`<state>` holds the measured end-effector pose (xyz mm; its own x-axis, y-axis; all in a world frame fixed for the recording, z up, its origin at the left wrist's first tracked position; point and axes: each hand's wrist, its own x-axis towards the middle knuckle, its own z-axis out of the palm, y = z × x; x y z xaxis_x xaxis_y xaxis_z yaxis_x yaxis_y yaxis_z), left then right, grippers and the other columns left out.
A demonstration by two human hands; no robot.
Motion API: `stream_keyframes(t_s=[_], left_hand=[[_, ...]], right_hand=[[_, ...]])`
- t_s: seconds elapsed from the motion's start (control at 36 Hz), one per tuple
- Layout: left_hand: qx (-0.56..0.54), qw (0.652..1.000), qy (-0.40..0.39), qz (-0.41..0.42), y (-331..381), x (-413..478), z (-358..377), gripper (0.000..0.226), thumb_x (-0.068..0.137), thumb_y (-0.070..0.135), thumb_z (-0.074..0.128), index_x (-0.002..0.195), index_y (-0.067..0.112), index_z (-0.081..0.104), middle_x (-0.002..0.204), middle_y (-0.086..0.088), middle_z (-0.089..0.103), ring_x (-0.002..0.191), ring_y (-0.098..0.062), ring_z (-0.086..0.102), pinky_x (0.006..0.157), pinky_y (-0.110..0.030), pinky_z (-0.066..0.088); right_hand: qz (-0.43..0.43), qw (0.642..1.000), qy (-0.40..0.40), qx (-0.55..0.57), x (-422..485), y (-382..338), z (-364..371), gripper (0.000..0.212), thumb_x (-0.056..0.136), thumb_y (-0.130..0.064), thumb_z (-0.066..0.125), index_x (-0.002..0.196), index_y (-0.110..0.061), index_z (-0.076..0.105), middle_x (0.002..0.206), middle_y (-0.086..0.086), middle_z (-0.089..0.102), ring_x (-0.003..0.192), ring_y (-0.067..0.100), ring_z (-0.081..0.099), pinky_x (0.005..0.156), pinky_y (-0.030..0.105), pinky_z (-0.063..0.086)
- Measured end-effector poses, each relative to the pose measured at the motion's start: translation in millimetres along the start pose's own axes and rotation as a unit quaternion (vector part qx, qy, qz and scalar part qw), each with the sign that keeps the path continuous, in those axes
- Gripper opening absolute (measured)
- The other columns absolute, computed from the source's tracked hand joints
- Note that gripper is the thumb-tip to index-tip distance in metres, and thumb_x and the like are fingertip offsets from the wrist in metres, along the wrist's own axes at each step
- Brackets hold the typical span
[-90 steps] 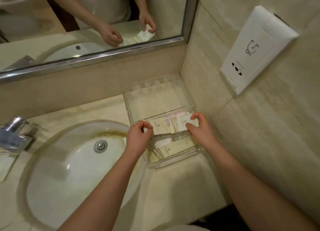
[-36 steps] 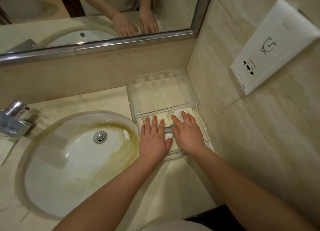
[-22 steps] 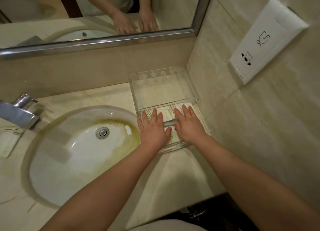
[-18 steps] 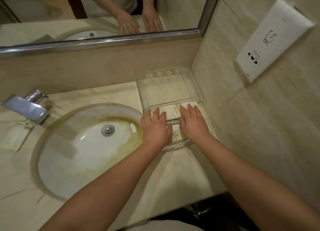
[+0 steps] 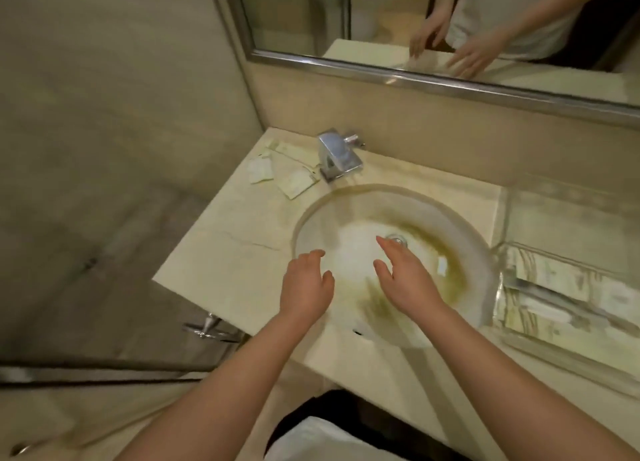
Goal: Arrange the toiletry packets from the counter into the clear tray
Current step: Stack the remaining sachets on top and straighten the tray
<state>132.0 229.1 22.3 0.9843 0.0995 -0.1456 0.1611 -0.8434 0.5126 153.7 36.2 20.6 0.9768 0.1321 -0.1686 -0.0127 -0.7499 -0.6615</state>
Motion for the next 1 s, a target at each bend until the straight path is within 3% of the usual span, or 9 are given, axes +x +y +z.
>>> stream_keyframes(t_s=[0.11, 0.22, 0.42, 0.64, 0.83, 0.94, 1.0], left_hand=[[-0.034, 0.997, 0.031, -0.066, -50, 10, -34, 0.043, 0.091, 0.018, 0.053, 0.134, 0.011, 0.052, 0.122, -0.012, 0.061, 0.115, -0.029, 0.053, 0.096, -0.038, 0.043], [-0.074, 0.993, 0.042, -0.085, -78, 41, -55, 0.041, 0.092, 0.017, 0.053, 0.132, 0.010, 0.053, 0.123, -0.011, 0.060, 0.116, -0.027, 0.054, 0.097, -0.036, 0.043], [-0.112, 0.990, 0.033, -0.083, -124, 148, -92, 0.035, 0.093, 0.020, 0.054, 0.127, 0.013, 0.058, 0.121, -0.011, 0.060, 0.113, -0.026, 0.057, 0.093, -0.033, 0.043], [-0.147, 0.983, 0.034, -0.101, -151, 269, -109, 0.028, 0.088, 0.024, 0.065, 0.115, 0.016, 0.068, 0.124, -0.012, 0.059, 0.112, -0.025, 0.056, 0.093, -0.030, 0.042], [-0.090, 0.982, 0.036, -0.163, -153, 324, -91, 0.062, 0.079, 0.037, 0.076, 0.132, 0.018, 0.053, 0.132, -0.011, 0.049, 0.122, -0.030, 0.041, 0.099, -0.034, 0.035], [-0.025, 0.985, 0.040, -0.167, -150, 334, -83, 0.084, 0.072, 0.037, 0.083, 0.140, 0.013, 0.039, 0.134, -0.013, 0.052, 0.122, -0.031, 0.045, 0.099, -0.038, 0.039], [-0.044, 0.983, 0.037, -0.173, -151, 339, -81, 0.085, 0.072, 0.032, 0.084, 0.140, 0.013, 0.038, 0.133, -0.011, 0.057, 0.122, -0.032, 0.049, 0.099, -0.042, 0.041]], right_hand=[[-0.011, 0.999, -0.043, 0.001, 25, -42, 29, 0.052, 0.100, -0.034, 0.043, 0.151, -0.027, 0.034, 0.157, 0.002, 0.036, 0.145, 0.018, 0.031, 0.116, 0.036, 0.029], [-0.015, 0.997, -0.066, -0.027, 60, -72, 47, 0.054, 0.101, -0.033, 0.042, 0.153, -0.022, 0.030, 0.156, 0.002, 0.036, 0.143, 0.020, 0.033, 0.113, 0.033, 0.028], [0.019, 0.997, -0.052, -0.052, 171, -132, 72, 0.053, 0.100, -0.031, 0.046, 0.150, -0.016, 0.035, 0.146, 0.012, 0.048, 0.130, 0.030, 0.049, 0.100, 0.035, 0.039], [0.086, 0.993, -0.008, -0.075, 298, -166, 96, 0.048, 0.096, -0.024, 0.052, 0.142, -0.011, 0.047, 0.144, 0.012, 0.051, 0.131, 0.028, 0.049, 0.106, 0.034, 0.039], [0.094, 0.977, -0.001, -0.194, 352, -168, 117, 0.043, 0.091, -0.017, 0.054, 0.134, -0.014, 0.051, 0.135, 0.015, 0.051, 0.121, 0.037, 0.049, 0.096, 0.039, 0.042], [0.101, 0.965, 0.005, -0.241, 365, -164, 124, 0.044, 0.088, -0.010, 0.055, 0.131, -0.010, 0.048, 0.128, 0.017, 0.050, 0.118, 0.037, 0.045, 0.095, 0.044, 0.044], [0.122, 0.964, 0.004, -0.235, 370, -164, 123, 0.045, 0.088, -0.007, 0.054, 0.132, -0.011, 0.047, 0.127, 0.018, 0.049, 0.119, 0.037, 0.045, 0.096, 0.044, 0.043]])
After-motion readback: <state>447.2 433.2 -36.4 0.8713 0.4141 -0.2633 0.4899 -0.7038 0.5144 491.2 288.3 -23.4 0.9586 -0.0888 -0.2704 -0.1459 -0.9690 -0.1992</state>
